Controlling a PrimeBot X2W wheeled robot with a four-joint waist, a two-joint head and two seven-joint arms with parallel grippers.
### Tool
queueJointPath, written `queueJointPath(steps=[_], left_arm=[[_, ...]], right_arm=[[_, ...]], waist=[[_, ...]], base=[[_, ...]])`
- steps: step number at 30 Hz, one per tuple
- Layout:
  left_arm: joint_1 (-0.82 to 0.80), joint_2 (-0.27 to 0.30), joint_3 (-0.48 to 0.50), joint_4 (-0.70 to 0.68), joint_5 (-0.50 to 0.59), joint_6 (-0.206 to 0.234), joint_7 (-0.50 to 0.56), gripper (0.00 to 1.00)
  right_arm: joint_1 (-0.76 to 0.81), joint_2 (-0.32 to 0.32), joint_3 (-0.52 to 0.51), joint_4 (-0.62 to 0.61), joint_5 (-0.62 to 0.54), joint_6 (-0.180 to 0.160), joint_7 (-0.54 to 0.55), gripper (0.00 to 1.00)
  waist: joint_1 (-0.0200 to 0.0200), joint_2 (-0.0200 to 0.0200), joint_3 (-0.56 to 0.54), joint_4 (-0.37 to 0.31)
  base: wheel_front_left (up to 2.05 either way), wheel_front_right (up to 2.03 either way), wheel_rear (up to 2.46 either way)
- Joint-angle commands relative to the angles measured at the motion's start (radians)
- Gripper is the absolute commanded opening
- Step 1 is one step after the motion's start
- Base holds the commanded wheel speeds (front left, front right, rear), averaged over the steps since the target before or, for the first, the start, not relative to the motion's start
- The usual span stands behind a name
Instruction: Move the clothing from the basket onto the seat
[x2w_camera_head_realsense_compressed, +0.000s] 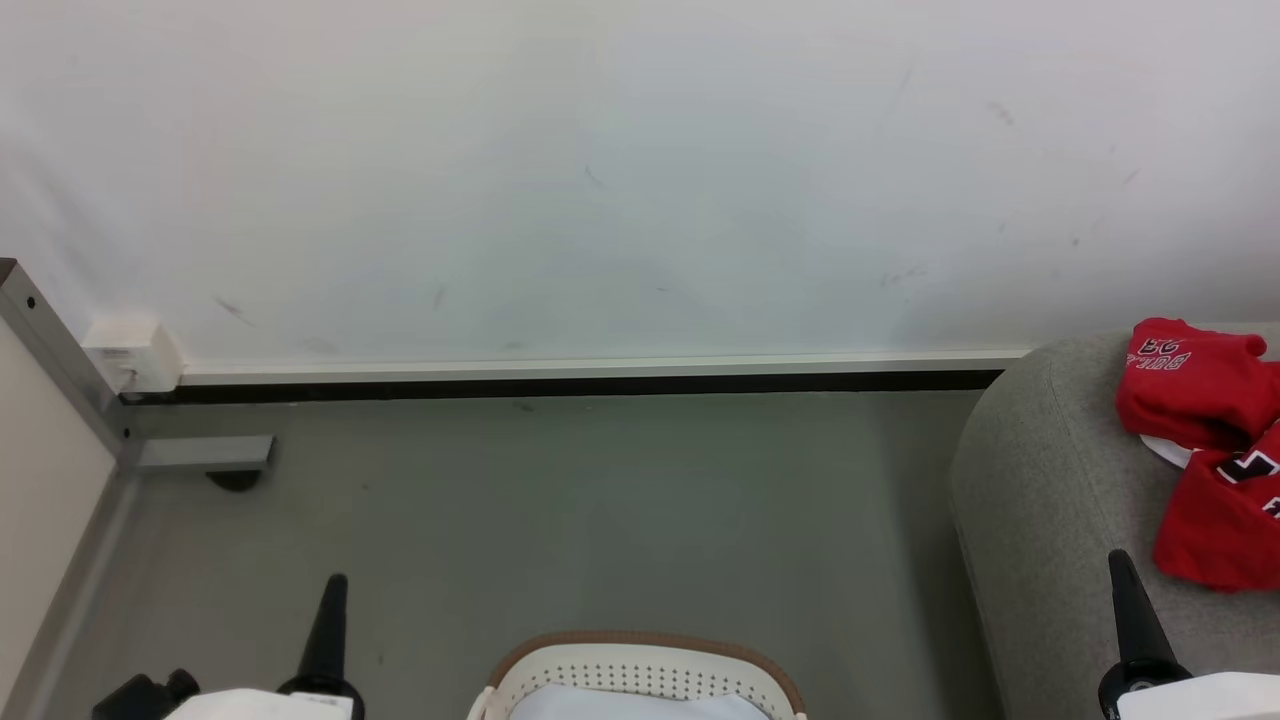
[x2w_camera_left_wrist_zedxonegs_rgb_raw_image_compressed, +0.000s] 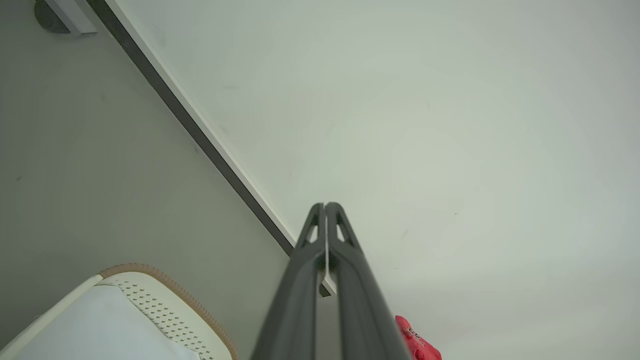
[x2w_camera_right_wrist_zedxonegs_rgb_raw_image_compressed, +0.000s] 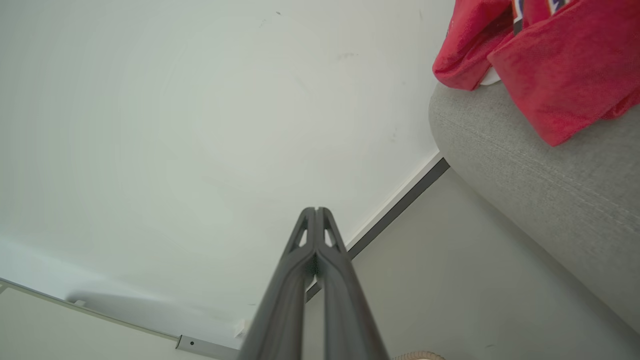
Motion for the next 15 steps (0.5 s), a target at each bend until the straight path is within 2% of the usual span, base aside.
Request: queueJointPath(steps=[1, 15], left_arm=[[-0.023, 0.007, 0.006, -0.013, -0.032, -0.004, 0.006, 0.0], [-0.033, 0.008, 0.021, -0.015, -0.162, -0.01, 0.043, 0.0]], right_arm=[[-0.027, 0.001, -0.007, -0.011, 0.028, -0.001, 0.006, 0.0], [-0.033, 0.007, -0.033, -0.011, 0.154, -0.001, 0.042, 0.0]], waist=[[0.0, 0.0, 0.0, 0.001], [0.0, 0.0, 0.005, 0.007]], base=[[0.0, 0.0, 0.0], [0.0, 0.0, 0.0]])
